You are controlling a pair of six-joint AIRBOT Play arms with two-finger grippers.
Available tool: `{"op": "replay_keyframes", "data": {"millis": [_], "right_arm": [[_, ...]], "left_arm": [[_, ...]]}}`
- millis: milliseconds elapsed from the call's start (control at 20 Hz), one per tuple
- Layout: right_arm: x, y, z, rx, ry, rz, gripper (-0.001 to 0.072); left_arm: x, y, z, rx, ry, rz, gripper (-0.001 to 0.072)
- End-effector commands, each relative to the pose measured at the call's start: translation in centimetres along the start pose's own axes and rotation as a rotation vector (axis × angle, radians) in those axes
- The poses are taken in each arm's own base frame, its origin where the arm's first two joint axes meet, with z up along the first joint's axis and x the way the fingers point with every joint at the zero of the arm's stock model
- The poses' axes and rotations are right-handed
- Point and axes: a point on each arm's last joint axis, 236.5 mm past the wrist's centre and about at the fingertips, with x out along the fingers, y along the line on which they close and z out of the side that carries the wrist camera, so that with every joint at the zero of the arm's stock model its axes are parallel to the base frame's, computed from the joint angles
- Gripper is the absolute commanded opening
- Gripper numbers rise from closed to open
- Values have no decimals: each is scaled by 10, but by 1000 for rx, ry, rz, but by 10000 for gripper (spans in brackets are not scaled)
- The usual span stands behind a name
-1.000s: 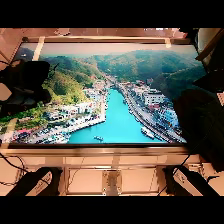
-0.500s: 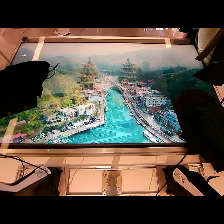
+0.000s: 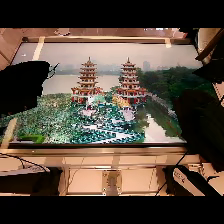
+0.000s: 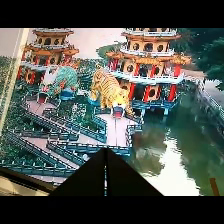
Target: Fold the clothes and pants, and hang the long-sleeved shirts on hangers.
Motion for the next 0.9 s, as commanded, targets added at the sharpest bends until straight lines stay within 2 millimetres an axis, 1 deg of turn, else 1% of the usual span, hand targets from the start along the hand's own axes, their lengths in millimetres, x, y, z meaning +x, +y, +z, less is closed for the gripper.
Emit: {"op": "replay_keyframes", "data": {"millis": [0, 100, 250, 350, 400, 450, 500, 550, 600, 700, 800, 850], "right_arm": [[0, 0, 2, 5, -6, 0, 31], [0, 0, 3, 5, -10, 0, 31], [0, 0, 3, 24, -12, -1, 31], [0, 0, 4, 24, -16, -1, 31], [0, 0, 5, 24, -19, -2, 31], [0, -1, 6, 24, -25, -3, 31], [0, -1, 8, 24, -32, -3, 31], [0, -1, 9, 26, -36, -4, 31], [0, -1, 9, 27, -37, -4, 31], [0, -1, 10, 27, -41, -5, 31], [0, -1, 10, 27, -41, -5, 31], [0, -1, 10, 27, -41, -5, 31]], "left_arm": [[24, -4, 13, 13, -65, -29, 700], [33, -8, 17, 30, -99, -17, 700], [44, -19, 24, 69, -168, -4, 699], [51, -28, 23, 93, -195, 0, 689], [55, -31, 22, 104, -205, 2, 627], [59, -33, 22, 113, -215, 5, 528], [64, -36, 20, 121, -213, 6, 457], [68, -39, 19, 126, -204, 3, 452], [72, -41, 17, 131, -189, -1, 424], [74, -48, 14, 151, -162, -13, 20], [67, -57, 15, 180, -156, -31, 18], [59, -64, 17, 186, -156, -47, 17]]}}
